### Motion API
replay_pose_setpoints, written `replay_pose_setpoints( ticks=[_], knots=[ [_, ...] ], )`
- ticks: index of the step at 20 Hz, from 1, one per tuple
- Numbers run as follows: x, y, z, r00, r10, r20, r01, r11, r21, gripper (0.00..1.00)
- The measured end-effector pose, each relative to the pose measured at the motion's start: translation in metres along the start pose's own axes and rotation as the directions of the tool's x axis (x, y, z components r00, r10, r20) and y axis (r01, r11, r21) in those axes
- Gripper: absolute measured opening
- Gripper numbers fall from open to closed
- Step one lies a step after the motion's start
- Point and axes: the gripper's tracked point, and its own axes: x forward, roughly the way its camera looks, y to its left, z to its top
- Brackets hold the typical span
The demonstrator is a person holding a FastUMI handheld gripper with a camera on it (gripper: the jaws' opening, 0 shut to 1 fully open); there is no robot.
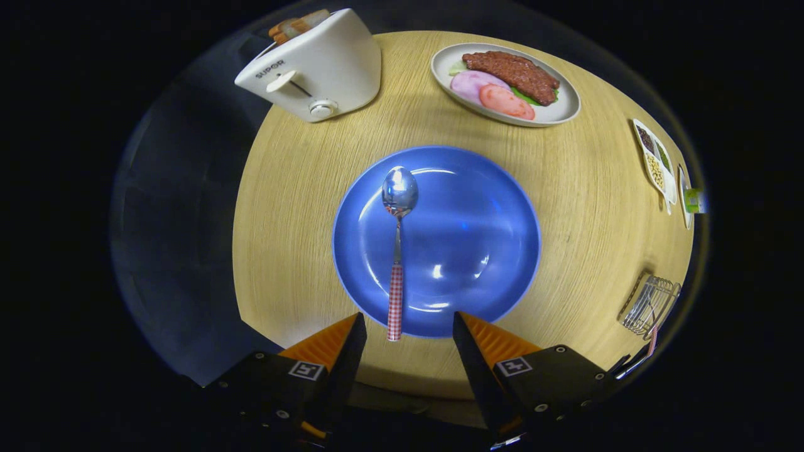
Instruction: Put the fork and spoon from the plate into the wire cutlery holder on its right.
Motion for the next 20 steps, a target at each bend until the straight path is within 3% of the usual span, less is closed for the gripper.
replay_pose_setpoints(
  ticks=[4, 15, 20],
  knots=[
    [0.02, -0.004, 0.0, 0.998, -0.064, -0.011, 0.064, 0.998, -0.018, 0.75],
    [0.041, -0.002, -0.008, 0.992, -0.124, -0.017, 0.123, 0.991, -0.05, 0.13],
    [0.027, -0.011, -0.009, 0.998, -0.068, -0.001, 0.068, 0.996, -0.05, 0.09]
  ],
)
